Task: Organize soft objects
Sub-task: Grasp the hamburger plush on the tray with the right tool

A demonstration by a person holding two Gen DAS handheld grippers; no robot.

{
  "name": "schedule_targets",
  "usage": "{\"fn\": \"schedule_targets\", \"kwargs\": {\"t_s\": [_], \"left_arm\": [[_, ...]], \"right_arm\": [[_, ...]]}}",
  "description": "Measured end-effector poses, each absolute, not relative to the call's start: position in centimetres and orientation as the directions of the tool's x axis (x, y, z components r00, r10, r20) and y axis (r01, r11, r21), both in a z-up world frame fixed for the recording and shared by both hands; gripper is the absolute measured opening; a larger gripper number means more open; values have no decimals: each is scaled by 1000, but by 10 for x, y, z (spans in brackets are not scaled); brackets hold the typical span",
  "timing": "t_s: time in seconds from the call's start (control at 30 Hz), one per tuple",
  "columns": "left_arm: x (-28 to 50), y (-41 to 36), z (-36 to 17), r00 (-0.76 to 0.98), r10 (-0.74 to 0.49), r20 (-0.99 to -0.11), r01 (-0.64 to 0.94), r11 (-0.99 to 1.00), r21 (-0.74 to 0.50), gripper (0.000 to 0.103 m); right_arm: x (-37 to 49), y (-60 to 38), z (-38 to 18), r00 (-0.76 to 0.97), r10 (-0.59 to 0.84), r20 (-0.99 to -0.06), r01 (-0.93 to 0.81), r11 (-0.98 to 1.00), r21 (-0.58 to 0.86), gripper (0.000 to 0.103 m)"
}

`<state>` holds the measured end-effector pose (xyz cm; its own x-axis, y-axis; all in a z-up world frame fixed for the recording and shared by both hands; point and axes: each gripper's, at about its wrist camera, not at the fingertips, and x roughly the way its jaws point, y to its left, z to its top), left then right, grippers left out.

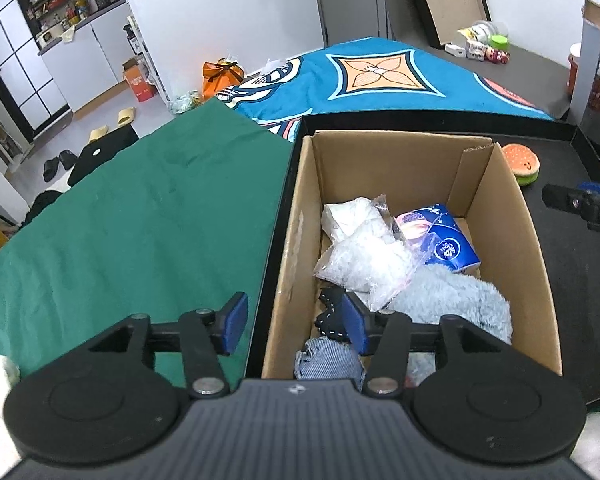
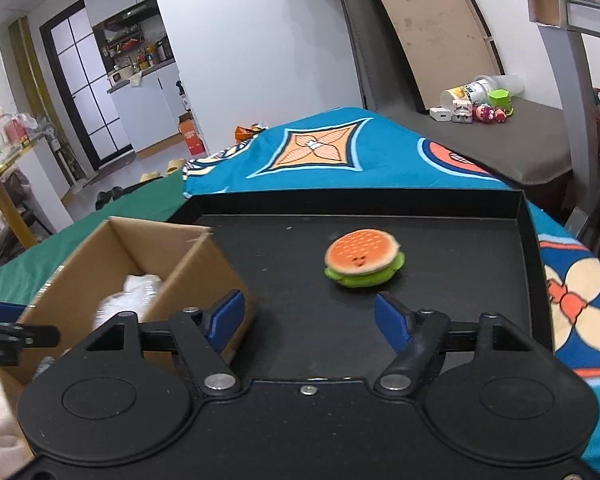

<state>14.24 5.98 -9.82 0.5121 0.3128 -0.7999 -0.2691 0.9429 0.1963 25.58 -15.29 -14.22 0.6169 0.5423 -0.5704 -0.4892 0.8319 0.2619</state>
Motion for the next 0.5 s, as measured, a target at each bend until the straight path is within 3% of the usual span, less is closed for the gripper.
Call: {"fn": "schedule_targets", "kwargs": {"t_s": [0.27,0.5], "left_arm": [[153,57,-97,496,347,-796,-267,933,240,53],[164,54,-101,484,372,-792,-271,925,268,58]], "right_arm": [[285,-155,-153,606,523,-600,-542,823,170,84],[308,-153,-158,612,523,-593,-537,826,174,90]]}}
